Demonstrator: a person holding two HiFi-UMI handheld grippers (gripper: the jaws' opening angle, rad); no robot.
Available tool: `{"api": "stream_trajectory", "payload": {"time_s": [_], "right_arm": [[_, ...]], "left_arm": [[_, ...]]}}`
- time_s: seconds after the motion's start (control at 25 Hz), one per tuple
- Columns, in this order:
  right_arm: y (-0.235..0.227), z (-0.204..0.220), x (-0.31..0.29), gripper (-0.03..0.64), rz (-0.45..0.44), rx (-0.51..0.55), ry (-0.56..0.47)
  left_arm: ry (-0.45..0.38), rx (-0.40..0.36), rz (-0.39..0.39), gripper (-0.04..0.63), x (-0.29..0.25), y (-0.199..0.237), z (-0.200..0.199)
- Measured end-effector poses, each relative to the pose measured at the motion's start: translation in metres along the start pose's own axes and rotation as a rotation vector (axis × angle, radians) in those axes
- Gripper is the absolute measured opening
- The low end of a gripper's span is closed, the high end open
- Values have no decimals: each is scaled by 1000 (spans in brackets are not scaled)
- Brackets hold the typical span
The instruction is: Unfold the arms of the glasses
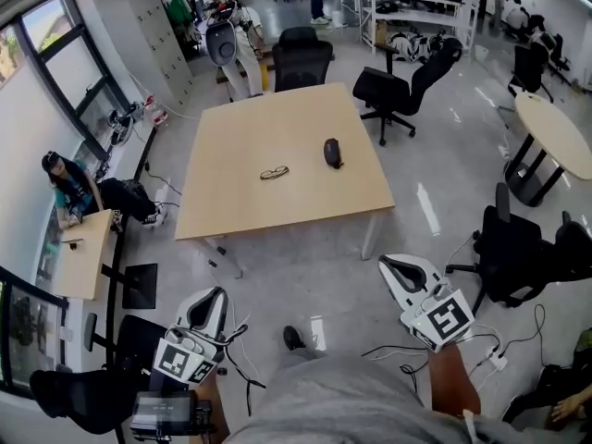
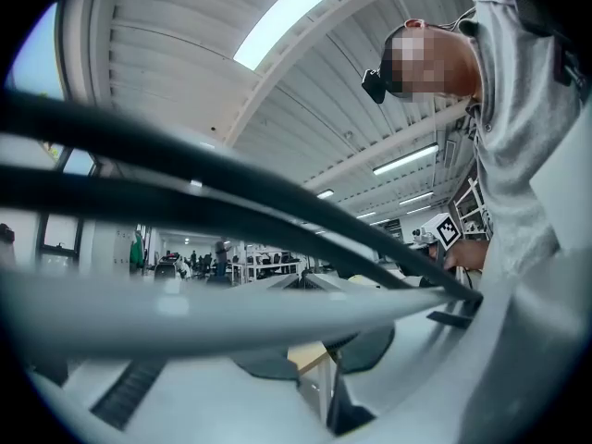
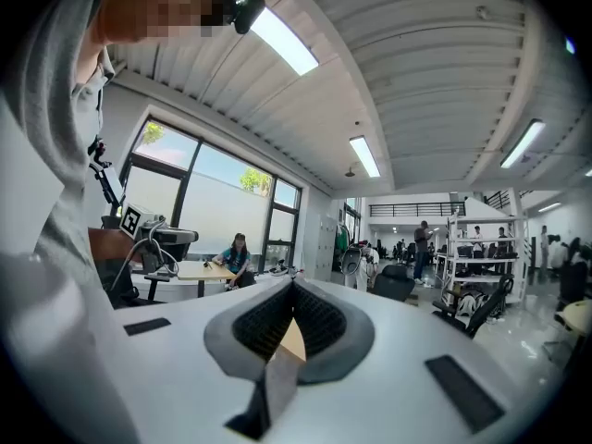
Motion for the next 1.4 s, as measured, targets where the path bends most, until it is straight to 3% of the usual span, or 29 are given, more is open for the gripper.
{"api": "stream_trajectory", "payload": {"time_s": [0.2, 0.8, 1.12, 1.28, 1.4], "right_arm": [[-22, -5, -47, 10, -22, -17, -4], [-88, -27, -247, 11, 69, -1, 26], [-102, -32, -310, 11, 113, -20, 40], [-109, -35, -334, 11, 130, -49, 106], [-134, -33, -353, 11, 109, -44, 53]], "left_arm": [[5, 32, -55, 26, -43, 55, 15], [-26, 30, 87, 26, -172, 230, 34], [-29, 61, 113, 26, -194, 293, 43], [11, 89, 123, 26, -206, 317, 45], [35, 101, 115, 26, -233, 321, 61]]}}
Point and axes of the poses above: the fingertips, and each gripper's own axes: x backward along the fingers, y to its left, z out of its underside, the point moved 6 cm from there along x, backward along the fingers, and after that the axes turned 8 degrees about -z, right-handed, at the moved point
